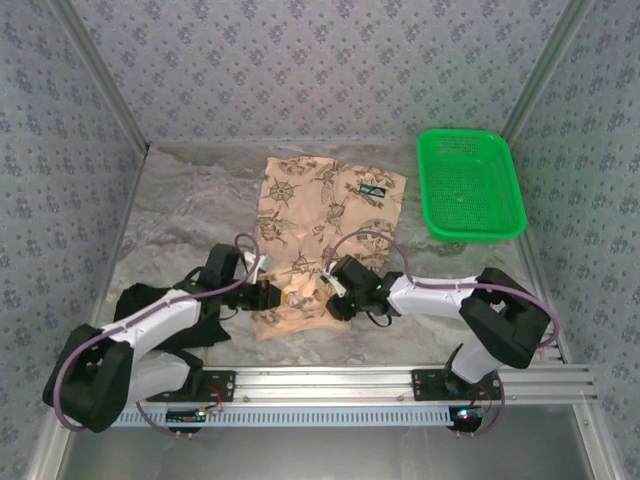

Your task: Fold the inside-out t-shirt

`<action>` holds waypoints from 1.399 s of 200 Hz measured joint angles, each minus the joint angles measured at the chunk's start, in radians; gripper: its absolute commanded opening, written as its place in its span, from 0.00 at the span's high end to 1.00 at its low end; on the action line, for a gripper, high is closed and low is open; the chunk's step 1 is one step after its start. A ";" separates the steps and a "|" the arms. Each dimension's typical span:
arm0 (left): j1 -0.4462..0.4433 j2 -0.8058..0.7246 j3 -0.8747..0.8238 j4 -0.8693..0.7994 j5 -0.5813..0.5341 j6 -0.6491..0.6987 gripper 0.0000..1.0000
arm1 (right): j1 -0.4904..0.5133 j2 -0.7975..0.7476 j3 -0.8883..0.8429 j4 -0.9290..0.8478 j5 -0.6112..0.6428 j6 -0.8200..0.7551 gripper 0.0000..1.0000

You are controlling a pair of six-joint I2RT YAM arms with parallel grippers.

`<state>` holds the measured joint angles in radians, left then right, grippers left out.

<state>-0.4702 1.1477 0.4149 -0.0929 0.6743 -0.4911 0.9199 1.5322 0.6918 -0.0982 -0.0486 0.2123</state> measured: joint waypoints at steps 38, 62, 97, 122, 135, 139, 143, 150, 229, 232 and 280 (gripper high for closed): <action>-0.036 0.051 0.006 0.016 -0.018 0.006 0.96 | 0.007 -0.035 0.001 0.032 -0.069 -0.012 0.54; -0.054 0.100 0.034 0.012 -0.018 0.020 0.96 | 0.011 -0.064 0.031 0.035 -0.102 -0.042 0.51; -0.077 0.135 0.054 0.008 -0.021 0.032 0.95 | 0.015 -0.026 0.111 0.045 -0.129 -0.067 0.49; -0.087 0.137 0.063 0.000 -0.022 0.043 0.95 | 0.029 0.016 0.144 0.056 -0.158 -0.069 0.47; -0.089 0.137 0.068 -0.003 -0.026 0.049 0.95 | 0.033 0.020 0.148 0.055 -0.160 -0.069 0.46; -0.089 0.137 0.069 -0.004 -0.027 0.050 0.95 | 0.033 0.020 0.149 0.054 -0.160 -0.069 0.46; -0.089 0.137 0.069 -0.005 -0.029 0.051 0.95 | 0.032 0.020 0.149 0.054 -0.161 -0.069 0.45; -0.089 0.137 0.069 -0.006 -0.033 0.054 0.95 | 0.032 0.020 0.151 0.052 -0.162 -0.070 0.45; -0.087 0.137 0.067 -0.011 -0.061 0.053 0.94 | 0.051 0.132 0.233 0.053 -0.096 -0.072 0.65; -0.087 0.137 0.067 -0.008 -0.061 0.053 0.94 | 0.053 0.134 0.234 0.054 -0.088 -0.067 0.68; -0.093 0.089 0.067 0.001 -0.064 0.053 0.95 | 0.006 0.095 0.187 0.056 -0.005 0.013 0.70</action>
<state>-0.5632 1.2369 0.4820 -0.0921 0.6102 -0.4377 0.9260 1.6272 0.8783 -0.0418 -0.0540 0.2253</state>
